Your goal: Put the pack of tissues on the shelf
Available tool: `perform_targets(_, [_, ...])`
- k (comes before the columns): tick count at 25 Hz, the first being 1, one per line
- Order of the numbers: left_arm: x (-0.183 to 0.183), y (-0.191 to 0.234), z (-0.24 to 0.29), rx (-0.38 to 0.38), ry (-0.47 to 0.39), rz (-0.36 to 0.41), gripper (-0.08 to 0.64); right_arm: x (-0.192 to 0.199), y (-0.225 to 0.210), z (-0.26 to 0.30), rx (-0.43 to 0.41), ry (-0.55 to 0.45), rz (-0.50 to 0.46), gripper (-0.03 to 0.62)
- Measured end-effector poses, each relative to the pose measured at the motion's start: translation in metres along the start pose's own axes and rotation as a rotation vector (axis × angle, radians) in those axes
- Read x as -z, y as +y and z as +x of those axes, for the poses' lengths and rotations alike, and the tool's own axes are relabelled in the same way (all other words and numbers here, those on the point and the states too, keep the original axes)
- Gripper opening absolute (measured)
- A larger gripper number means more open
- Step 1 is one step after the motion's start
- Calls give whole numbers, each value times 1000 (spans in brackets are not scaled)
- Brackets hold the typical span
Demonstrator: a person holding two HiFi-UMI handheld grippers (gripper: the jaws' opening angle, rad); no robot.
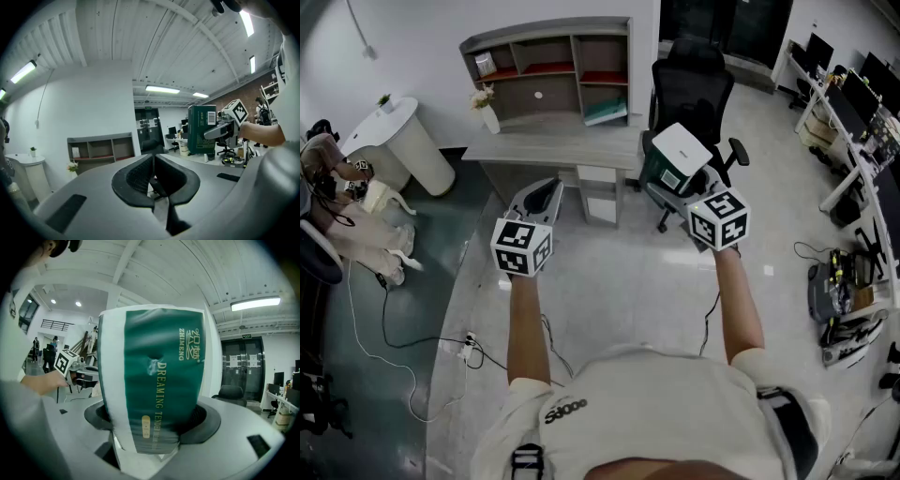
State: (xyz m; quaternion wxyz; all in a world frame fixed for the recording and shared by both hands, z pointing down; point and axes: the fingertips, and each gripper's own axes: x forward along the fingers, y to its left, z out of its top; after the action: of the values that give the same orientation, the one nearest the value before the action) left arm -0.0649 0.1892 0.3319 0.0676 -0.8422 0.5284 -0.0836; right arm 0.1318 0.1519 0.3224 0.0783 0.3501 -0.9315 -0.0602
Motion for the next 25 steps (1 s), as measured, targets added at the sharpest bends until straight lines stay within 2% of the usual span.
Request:
perform_targets(11, [9,23,-12,26,-5,-14,29,-4,17,18,37,9,12,370])
perform_targets(18, [26,35,-16,43,-23,-57,23,6,32,21,49,27,46,370])
perform_targets(25, [41,35,4,72,-12,-57,21,17,20,33,65,33,52,370])
